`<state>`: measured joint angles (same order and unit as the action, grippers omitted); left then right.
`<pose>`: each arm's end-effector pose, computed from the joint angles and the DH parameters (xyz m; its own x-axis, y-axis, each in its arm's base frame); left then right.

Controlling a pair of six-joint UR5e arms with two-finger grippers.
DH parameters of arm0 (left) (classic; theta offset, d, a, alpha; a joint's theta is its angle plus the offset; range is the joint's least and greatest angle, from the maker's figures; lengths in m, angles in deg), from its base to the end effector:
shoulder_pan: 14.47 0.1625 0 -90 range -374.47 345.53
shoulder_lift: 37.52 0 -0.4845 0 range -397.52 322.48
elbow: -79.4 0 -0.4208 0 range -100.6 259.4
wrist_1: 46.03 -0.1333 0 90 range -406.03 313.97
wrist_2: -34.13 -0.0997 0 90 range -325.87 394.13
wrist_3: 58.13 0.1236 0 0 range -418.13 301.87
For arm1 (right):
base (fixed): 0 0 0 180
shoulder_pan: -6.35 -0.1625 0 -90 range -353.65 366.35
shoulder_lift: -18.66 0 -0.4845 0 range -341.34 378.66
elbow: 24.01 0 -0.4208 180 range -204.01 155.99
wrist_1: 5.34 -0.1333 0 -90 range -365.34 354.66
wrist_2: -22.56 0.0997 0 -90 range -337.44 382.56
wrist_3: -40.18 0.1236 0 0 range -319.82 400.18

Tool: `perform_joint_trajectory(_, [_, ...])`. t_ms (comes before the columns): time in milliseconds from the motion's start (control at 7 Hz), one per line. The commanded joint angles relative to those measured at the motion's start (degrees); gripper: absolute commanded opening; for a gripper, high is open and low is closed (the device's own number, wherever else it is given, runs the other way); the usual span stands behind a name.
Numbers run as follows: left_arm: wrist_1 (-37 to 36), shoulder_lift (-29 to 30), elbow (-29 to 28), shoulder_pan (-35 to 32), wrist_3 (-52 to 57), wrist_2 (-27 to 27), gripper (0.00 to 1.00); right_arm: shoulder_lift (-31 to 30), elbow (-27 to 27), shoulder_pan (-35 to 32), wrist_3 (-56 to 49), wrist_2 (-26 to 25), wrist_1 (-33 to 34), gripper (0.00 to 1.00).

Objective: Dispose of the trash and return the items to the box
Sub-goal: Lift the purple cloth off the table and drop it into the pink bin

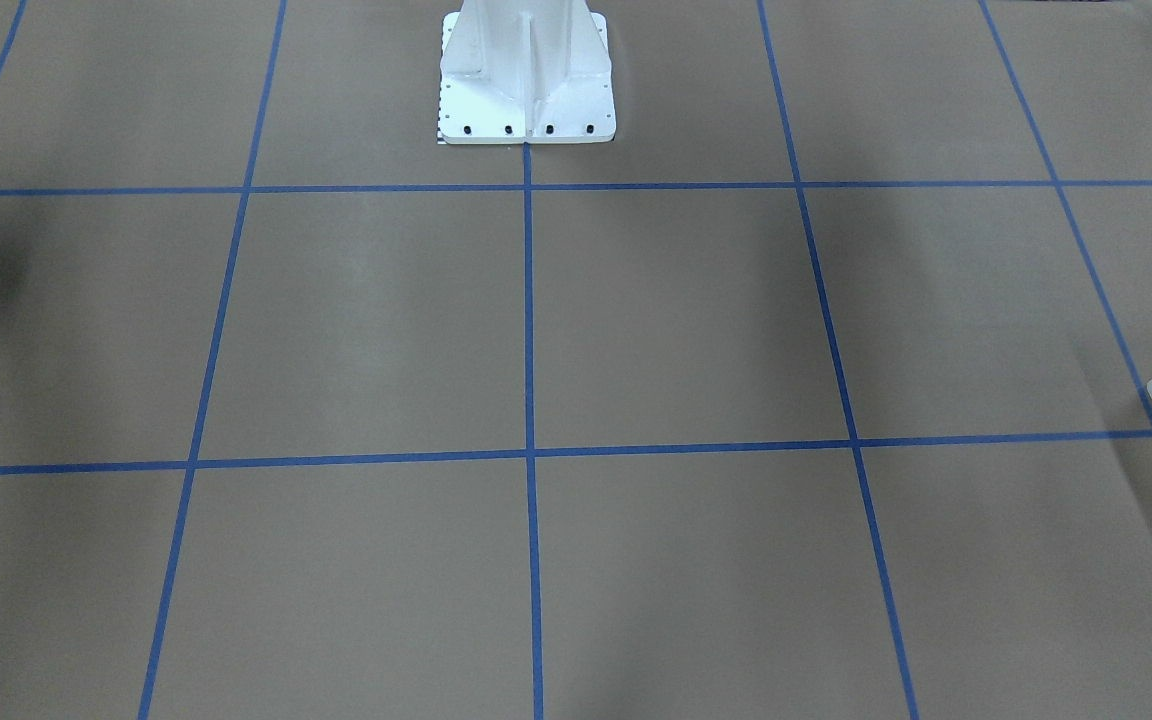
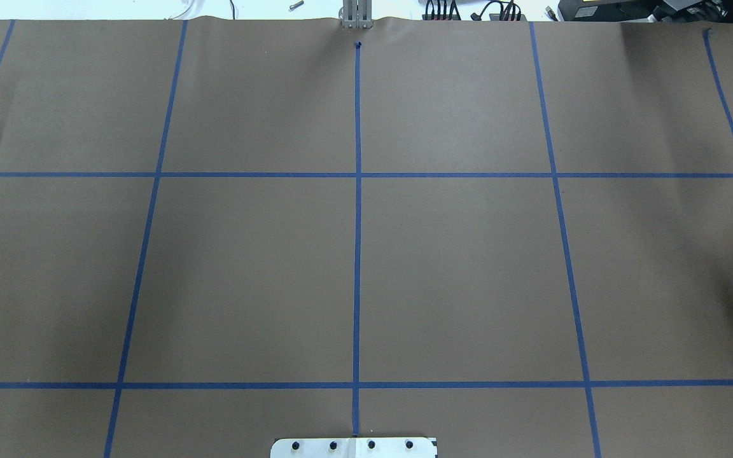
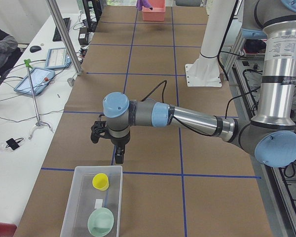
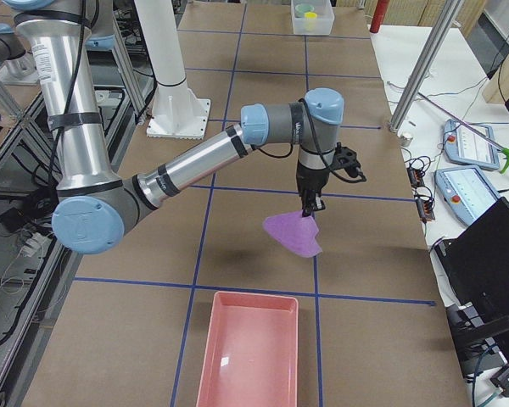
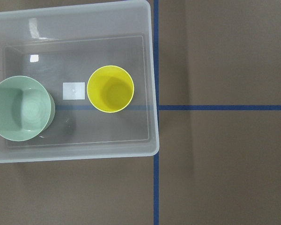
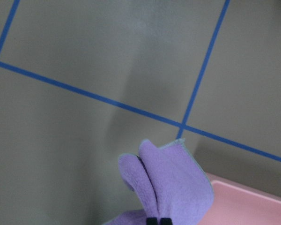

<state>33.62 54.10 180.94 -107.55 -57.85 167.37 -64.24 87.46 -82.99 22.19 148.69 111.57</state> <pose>-0.0769 -0.5241 0.6360 0.7295 -0.0007 -0.6840 0.0501 0.9974 0.0524 0.0543 -0.5327 0.5389 0.7644 -0.3338 0.5516 0.2603 0.9425 0.2096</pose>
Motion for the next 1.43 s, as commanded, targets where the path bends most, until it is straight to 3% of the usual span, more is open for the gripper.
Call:
perform_joint_trajectory(0, [0.1, 0.0, 0.1, 0.0, 0.0, -0.1, 0.99, -8.2, -0.2, -9.5, -14.8, -0.3, 1.2, 0.00])
perform_joint_trajectory(143, [0.1, 0.0, 0.1, 0.0, 0.0, 0.0, 0.99, -12.9, -0.9, -9.6, -15.7, -0.5, -0.7, 0.00])
perform_joint_trajectory(429, [0.1, 0.0, 0.1, 0.1, 0.0, 0.0, 0.99, -15.2, -11.3, -9.6, -14.5, -0.5, -13.7, 0.00])
perform_joint_trajectory(714, [0.1, -0.1, 0.1, 0.1, 0.1, 0.0, 0.99, -14.6, -18.8, -8.8, -3.4, -0.4, -26.7, 0.00])
perform_joint_trajectory(1286, [0.1, -0.2, 0.1, 0.1, 0.0, 0.0, 0.99, -14.3, -21.3, -6.9, -1.1, 0.3, -27.5, 0.00])
